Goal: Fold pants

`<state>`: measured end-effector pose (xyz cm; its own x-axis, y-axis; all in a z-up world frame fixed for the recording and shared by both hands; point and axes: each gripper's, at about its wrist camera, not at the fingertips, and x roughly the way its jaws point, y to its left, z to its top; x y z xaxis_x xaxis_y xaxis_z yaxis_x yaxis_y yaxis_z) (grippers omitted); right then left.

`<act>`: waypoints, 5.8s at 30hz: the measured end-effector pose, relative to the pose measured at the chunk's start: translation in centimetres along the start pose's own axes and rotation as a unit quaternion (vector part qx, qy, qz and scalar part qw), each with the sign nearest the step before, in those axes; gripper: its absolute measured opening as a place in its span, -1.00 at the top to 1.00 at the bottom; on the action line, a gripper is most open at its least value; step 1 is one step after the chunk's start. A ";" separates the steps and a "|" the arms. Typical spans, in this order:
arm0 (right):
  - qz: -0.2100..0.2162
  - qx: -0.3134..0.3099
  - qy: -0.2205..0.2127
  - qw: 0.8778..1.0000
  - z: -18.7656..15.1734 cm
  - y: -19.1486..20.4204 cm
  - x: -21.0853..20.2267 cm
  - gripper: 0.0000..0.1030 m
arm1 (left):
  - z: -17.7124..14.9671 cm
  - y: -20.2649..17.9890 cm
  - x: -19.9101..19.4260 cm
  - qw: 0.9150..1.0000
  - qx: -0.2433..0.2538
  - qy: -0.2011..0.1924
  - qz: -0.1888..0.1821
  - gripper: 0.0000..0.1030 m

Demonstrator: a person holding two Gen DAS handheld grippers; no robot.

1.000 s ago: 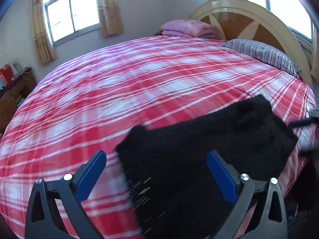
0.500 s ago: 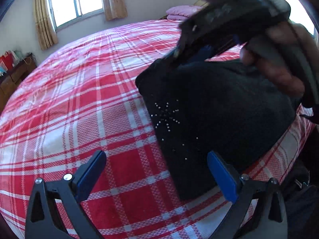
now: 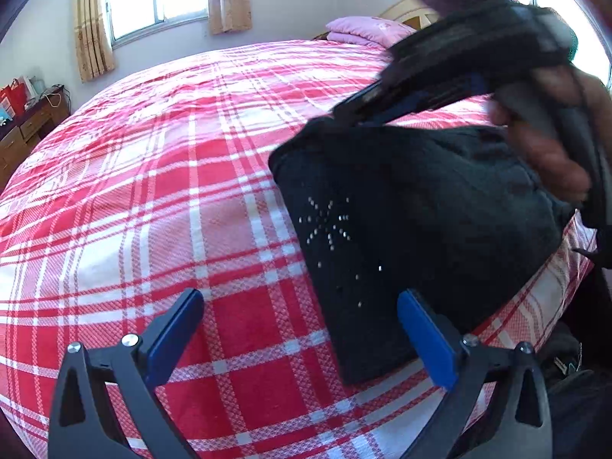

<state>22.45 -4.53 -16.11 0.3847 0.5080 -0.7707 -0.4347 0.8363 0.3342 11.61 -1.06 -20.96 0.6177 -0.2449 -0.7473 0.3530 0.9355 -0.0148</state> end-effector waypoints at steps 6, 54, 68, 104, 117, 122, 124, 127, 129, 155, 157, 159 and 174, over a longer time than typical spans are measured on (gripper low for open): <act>-0.041 0.033 -0.064 0.997 -4.0 -2.9 -8.6 0.02 | 1.1 0.5 -0.5 0.999 -0.033 -0.008 -0.009 -1.00; -0.030 0.171 -0.131 0.976 -16.6 -12.8 -11.1 0.32 | 2.4 -1.0 1.9 0.992 -0.075 -0.018 -0.101 -0.55; -0.034 0.146 -0.138 0.979 -16.1 -11.3 -12.0 0.51 | 2.6 -0.4 1.1 0.986 -0.085 -0.015 -0.139 0.59; 0.058 -0.008 -0.053 0.997 6.9 3.5 9.6 0.23 | -2.6 20.7 -3.9 0.971 -0.205 -0.052 0.112 -0.01; 0.100 -0.018 -0.142 0.985 2.1 5.0 3.5 0.01 | -3.6 20.2 -4.6 0.968 -0.190 -0.060 0.149 -0.34; 0.056 -0.024 -0.083 0.995 0.5 4.7 7.1 0.01 | -3.4 19.9 -4.5 0.967 -0.189 -0.056 0.159 -0.47; 0.079 -0.007 -0.094 0.992 0.5 3.7 7.1 0.01 | -3.6 19.9 -4.4 0.967 -0.190 -0.056 0.162 -0.53; 0.080 0.001 -0.092 0.993 0.6 3.7 6.8 0.01 | -3.7 19.7 -4.3 0.966 -0.190 -0.052 0.164 -0.53; 0.045 -0.007 -0.100 0.994 0.5 4.0 6.2 -0.01 | -3.6 19.5 -4.4 0.966 -0.192 -0.048 0.167 -0.53; -0.110 -0.101 -0.199 0.969 -2.4 8.6 -8.6 -0.23 | 0.4 12.8 -13.7 0.962 -0.155 -0.125 0.187 -0.86; -0.106 -0.096 -0.219 0.965 -2.5 8.7 -9.9 -0.29 | 0.6 12.4 -14.4 0.959 -0.154 -0.142 0.189 -0.88; -0.103 -0.094 -0.231 0.963 -2.5 8.9 -10.6 -0.31 | 0.7 12.2 -14.8 0.959 -0.153 -0.148 0.185 -0.88; -0.106 -0.101 -0.240 0.960 -3.1 9.8 -11.6 -0.32 | 0.8 11.6 -15.5 0.958 -0.150 -0.161 0.184 -0.88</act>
<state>11.23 -2.89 -5.57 0.7915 0.4076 -0.4553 -0.4355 0.8989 0.0476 6.72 13.41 -9.07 0.8628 0.0945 -0.4966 -0.1185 0.9928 -0.0169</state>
